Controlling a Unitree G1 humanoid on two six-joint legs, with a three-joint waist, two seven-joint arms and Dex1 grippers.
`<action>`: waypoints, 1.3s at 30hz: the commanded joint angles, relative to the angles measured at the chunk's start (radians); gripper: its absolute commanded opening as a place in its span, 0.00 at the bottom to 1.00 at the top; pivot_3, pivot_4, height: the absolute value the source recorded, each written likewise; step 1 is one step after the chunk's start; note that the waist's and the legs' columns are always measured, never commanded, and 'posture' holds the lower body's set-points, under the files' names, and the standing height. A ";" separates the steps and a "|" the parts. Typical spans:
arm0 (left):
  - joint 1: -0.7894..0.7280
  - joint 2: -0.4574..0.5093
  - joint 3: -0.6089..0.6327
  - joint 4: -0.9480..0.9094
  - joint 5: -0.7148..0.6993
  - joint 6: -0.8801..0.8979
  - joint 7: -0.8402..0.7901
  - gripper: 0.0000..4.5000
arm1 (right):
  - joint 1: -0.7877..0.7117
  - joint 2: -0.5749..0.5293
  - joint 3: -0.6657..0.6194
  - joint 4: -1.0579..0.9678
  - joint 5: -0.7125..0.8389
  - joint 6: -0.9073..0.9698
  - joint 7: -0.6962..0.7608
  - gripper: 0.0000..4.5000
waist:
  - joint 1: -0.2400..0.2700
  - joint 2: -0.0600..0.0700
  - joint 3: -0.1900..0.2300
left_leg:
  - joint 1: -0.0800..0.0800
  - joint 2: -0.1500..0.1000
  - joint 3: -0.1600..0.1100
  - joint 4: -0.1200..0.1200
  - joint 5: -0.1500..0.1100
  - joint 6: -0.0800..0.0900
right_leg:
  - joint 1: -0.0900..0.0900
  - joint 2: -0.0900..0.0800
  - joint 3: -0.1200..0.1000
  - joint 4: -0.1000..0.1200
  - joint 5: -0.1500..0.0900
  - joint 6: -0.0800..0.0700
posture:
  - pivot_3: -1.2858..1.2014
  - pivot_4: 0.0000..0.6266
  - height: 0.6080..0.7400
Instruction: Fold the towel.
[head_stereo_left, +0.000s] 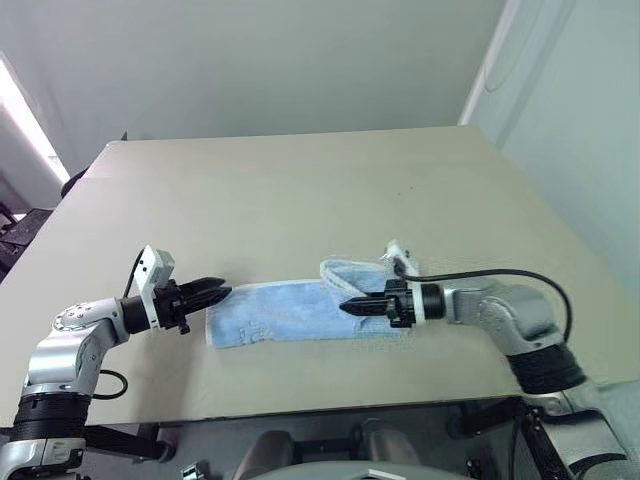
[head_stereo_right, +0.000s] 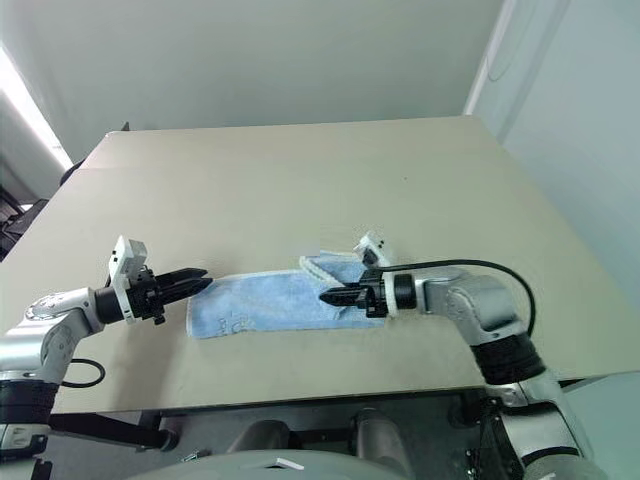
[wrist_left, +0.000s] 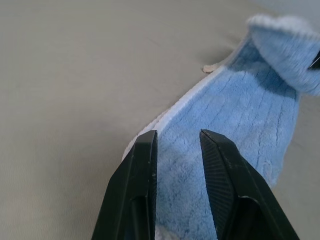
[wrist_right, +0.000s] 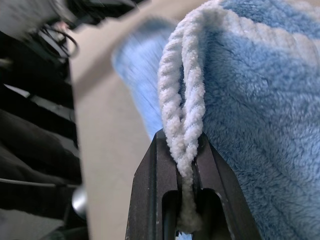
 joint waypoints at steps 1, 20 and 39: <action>-0.001 0.007 0.020 -0.023 -0.002 -0.019 0.004 0.31 | -0.037 0.035 0.027 0.043 -0.054 -0.057 -0.015 0.01 | 0.000 0.000 0.000 | 0.000 0.000 0.000 0.000 0.000 0.000 | 0.000 0.000 0.000 0.000 0.000 0.000 | 0.52 0.00 1.00; 0.023 0.083 0.097 -0.065 -0.127 0.322 0.084 0.31 | -0.056 0.020 -0.028 -0.006 -0.123 -0.321 0.047 0.94 | -0.005 0.000 0.000 | 0.001 0.000 0.000 0.000 0.000 0.000 | 0.001 0.001 0.000 0.001 0.000 0.000 | 0.52 0.00 1.00; 0.026 0.066 0.038 -0.082 -0.232 0.749 0.191 0.31 | -0.106 0.220 0.148 0.387 -0.455 -0.573 -0.014 0.94 | -0.027 0.000 0.000 | 0.002 -0.001 -0.001 0.000 0.000 -0.001 | 0.000 0.000 0.001 0.003 0.003 -0.005 | 0.52 0.00 1.00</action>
